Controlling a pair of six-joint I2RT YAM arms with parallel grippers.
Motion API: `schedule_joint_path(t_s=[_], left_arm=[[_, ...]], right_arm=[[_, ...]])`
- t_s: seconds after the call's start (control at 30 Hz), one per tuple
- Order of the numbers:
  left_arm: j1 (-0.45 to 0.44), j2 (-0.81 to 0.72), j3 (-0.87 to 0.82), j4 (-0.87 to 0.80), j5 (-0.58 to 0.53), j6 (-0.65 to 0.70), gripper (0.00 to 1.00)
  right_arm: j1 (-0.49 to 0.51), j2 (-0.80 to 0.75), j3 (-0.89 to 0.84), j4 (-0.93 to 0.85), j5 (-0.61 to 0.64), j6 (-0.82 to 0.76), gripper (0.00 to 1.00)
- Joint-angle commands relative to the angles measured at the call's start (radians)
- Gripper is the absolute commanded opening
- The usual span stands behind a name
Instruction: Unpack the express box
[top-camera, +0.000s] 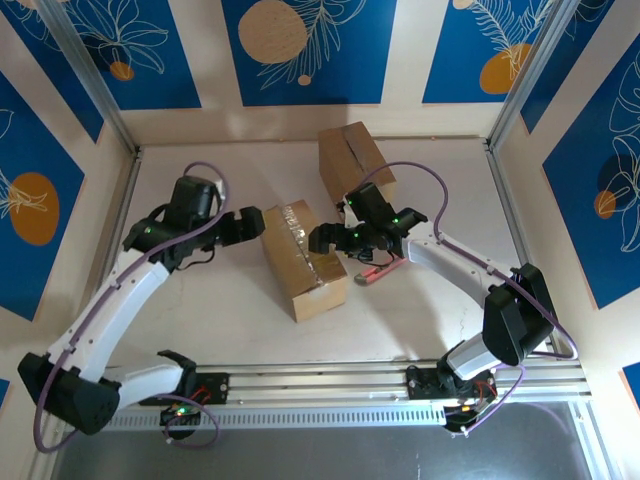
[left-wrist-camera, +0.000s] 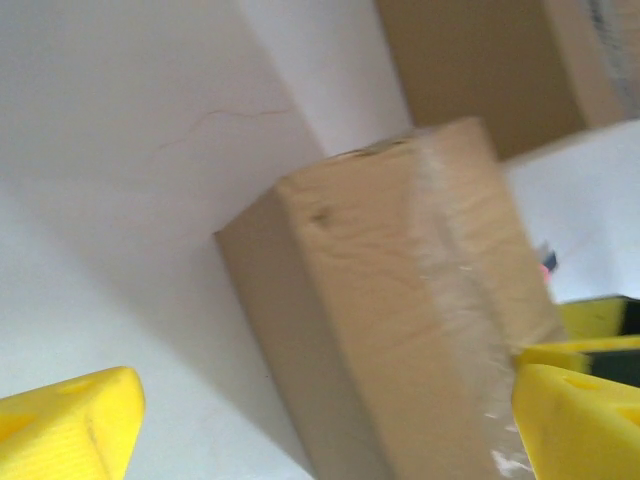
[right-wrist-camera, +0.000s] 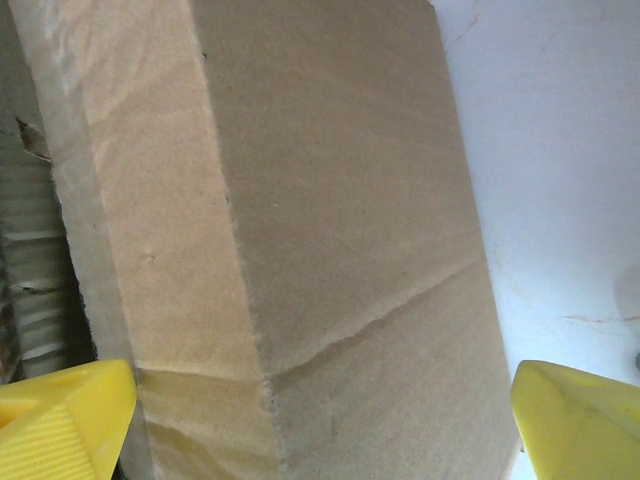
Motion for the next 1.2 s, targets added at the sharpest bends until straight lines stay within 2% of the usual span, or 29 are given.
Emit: schedule_joint_path(t_s=[0.0,0.23,0.43,0.57,0.73,0.83,0.9,0.93,1.17], left_arm=[[-0.087,0.130,0.124,-0.139,-0.019,0.038,0.96],[-0.235,0.393,0.400,-0.357,-0.238,0.000,1.00],[-0.300,0.563,0.580,-0.519,-0.332,-0.039,1.00],[-0.333,0.618,0.639,-0.589,-0.394,-0.068,1.00],[-0.339,0.531,0.586,-0.576,-0.421,-0.105,0.98],[-0.333,0.430,0.495,-0.497,-0.409,-0.117,0.84],[-0.316,0.362,0.407,-0.412,-0.365,-0.121,0.69],[-0.303,0.338,0.367,-0.377,-0.337,-0.122,0.66],[-0.198,0.257,0.091,-0.102,-0.173,-0.126,0.64]], right_arm=[[-0.002,-0.042,0.025,-0.073,0.056,-0.029,0.96],[-0.044,-0.182,-0.033,-0.138,0.119,-0.067,0.97],[-0.122,-0.297,-0.087,-0.154,0.093,-0.106,0.97],[-0.170,-0.335,-0.111,-0.160,0.059,-0.128,0.97],[-0.190,-0.339,-0.119,-0.162,0.032,-0.147,0.97],[-0.191,-0.336,-0.123,-0.153,0.022,-0.144,0.97],[-0.191,-0.328,-0.123,-0.149,0.015,-0.141,0.97],[-0.190,-0.325,-0.120,-0.149,0.013,-0.140,0.97],[-0.147,-0.312,-0.075,-0.180,0.029,-0.157,0.97]])
